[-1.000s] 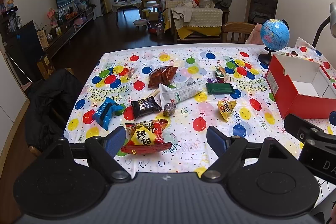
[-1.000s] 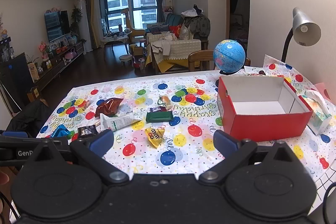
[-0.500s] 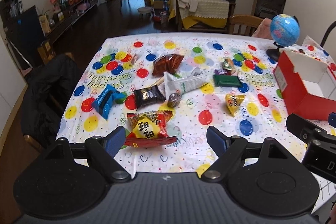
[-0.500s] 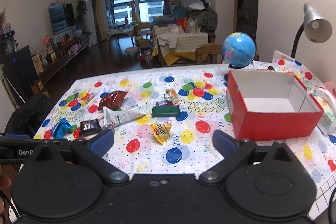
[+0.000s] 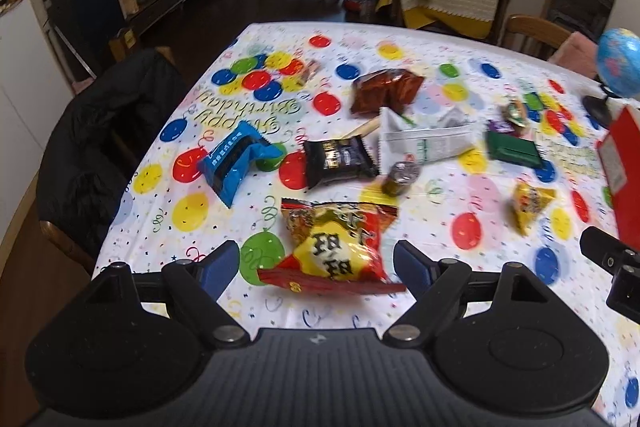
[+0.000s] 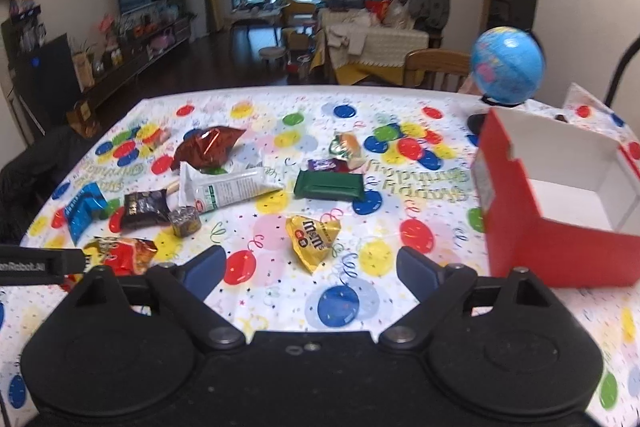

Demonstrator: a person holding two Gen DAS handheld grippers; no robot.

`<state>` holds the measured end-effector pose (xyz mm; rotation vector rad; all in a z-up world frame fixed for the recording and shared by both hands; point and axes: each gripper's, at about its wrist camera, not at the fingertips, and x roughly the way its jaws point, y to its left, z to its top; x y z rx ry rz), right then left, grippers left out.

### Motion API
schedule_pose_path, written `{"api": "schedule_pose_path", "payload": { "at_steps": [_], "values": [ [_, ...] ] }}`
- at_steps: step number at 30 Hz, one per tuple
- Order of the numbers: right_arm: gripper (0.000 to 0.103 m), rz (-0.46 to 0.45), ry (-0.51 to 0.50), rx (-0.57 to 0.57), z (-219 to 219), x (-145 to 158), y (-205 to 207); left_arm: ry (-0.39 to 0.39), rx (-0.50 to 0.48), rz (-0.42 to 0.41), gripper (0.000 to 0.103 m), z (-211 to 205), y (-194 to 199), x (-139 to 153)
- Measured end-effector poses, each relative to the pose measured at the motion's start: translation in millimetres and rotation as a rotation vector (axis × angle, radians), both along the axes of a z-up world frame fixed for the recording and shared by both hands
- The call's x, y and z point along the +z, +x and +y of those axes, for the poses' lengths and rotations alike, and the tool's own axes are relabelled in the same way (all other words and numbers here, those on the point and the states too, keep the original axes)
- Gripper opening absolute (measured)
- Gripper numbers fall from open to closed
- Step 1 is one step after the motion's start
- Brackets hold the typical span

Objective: Organize snacks
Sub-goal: 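Grasp the red-yellow chip bag with left tool while right tool grasps yellow M&M's packet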

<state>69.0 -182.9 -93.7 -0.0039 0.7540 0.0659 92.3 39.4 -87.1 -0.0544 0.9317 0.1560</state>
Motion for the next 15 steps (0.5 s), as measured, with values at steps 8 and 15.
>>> {"api": "schedule_pose_path", "payload": {
  "at_steps": [8, 15],
  "values": [
    [0.083, 0.067, 0.001, 0.038, 1.9, -37.3, 46.1, -0.007, 0.059, 0.083, 0.084, 12.0, 36.8, -29.9],
    [0.080, 0.120, -0.013, 0.061, 5.4, -63.7, 78.6, -0.044, 0.010, 0.130, 0.084, 2.6, 56.2, -40.6]
  ]
}}
